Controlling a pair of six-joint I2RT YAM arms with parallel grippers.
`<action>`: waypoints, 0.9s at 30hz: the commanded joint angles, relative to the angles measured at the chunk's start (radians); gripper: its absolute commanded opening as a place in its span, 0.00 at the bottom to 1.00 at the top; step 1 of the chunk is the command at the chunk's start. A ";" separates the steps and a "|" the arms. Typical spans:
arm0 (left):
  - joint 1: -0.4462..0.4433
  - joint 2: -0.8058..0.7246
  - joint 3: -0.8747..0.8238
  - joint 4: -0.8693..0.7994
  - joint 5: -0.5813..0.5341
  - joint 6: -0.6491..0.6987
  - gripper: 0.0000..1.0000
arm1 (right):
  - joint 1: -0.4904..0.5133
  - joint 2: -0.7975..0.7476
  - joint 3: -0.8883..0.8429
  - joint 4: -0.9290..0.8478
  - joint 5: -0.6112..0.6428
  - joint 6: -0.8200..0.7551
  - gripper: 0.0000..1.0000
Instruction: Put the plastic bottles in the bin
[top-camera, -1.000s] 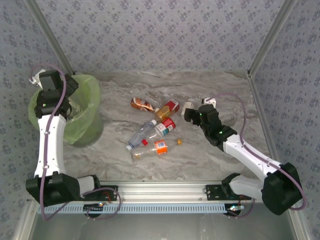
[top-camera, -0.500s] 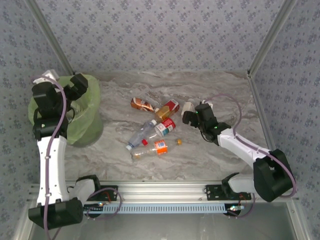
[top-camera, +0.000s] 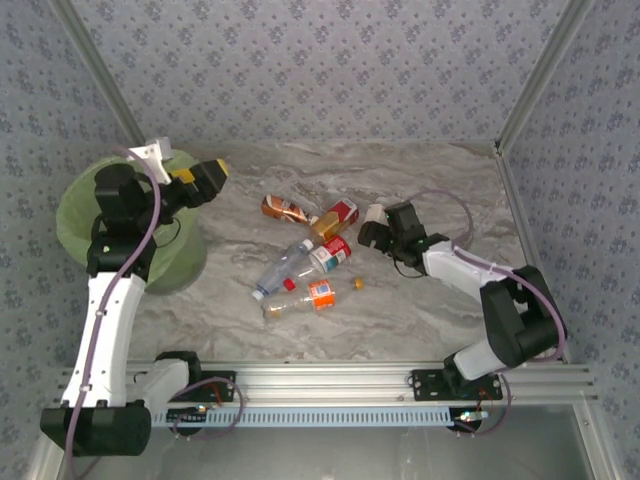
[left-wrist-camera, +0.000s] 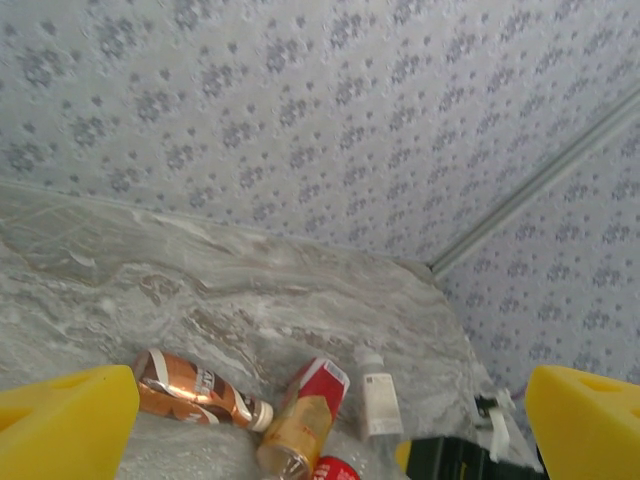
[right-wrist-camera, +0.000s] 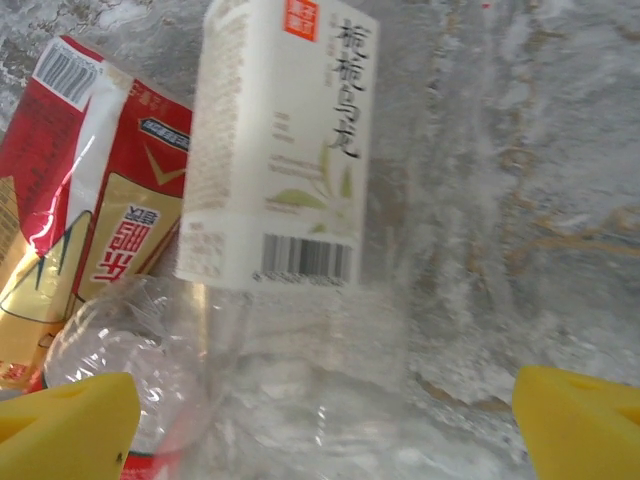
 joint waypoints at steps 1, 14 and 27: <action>-0.024 0.005 -0.014 0.009 -0.009 0.041 0.99 | 0.019 0.044 0.062 -0.026 0.021 0.016 0.98; -0.029 0.006 -0.042 0.015 -0.031 0.040 0.99 | 0.023 0.199 0.053 0.090 -0.048 0.113 0.89; -0.051 0.035 -0.049 0.029 -0.039 0.026 0.99 | 0.015 0.148 -0.044 0.139 0.029 0.099 0.73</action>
